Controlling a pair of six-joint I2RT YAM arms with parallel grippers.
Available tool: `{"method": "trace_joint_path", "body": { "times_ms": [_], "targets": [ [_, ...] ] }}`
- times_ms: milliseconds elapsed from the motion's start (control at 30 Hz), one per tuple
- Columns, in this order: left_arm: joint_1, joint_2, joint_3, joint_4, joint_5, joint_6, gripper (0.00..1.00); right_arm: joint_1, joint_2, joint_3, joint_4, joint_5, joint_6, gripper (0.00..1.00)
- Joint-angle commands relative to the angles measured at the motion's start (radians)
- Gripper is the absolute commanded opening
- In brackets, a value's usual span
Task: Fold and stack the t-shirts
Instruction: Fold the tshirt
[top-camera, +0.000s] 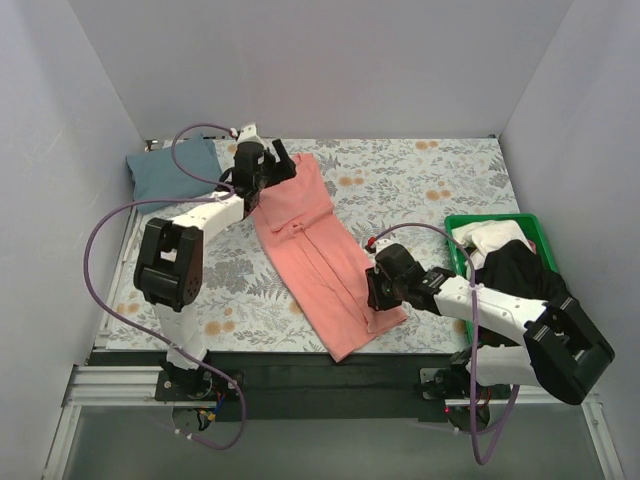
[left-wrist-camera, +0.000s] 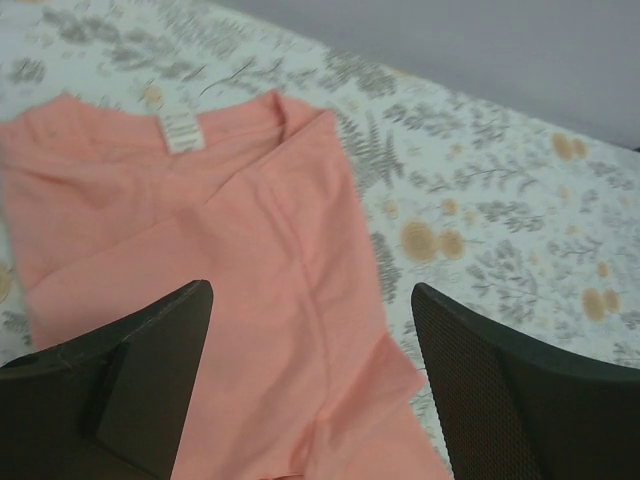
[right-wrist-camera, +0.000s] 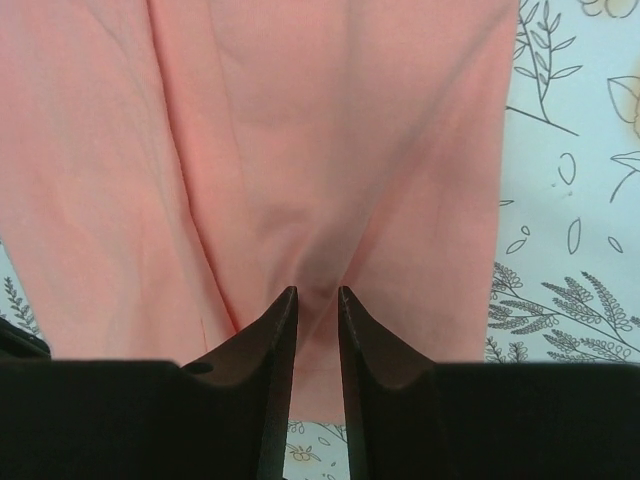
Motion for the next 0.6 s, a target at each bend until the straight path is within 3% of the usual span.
{"method": "trace_joint_path", "body": {
  "times_ms": [0,333,567],
  "targets": [
    [0.036,0.067,-0.065,-0.044,0.027,-0.054,0.80,0.013,0.022,-0.010,0.070,-0.016,-0.032,0.29],
    [0.043,0.291,0.033,-0.049,0.079,-0.080,0.80,0.030,0.069,-0.065,0.102,-0.033,-0.004,0.27],
    [0.048,0.421,0.180,-0.075,0.086,-0.059,0.80,0.085,0.089,-0.071,0.132,-0.071,0.051,0.27]
  ]
}}
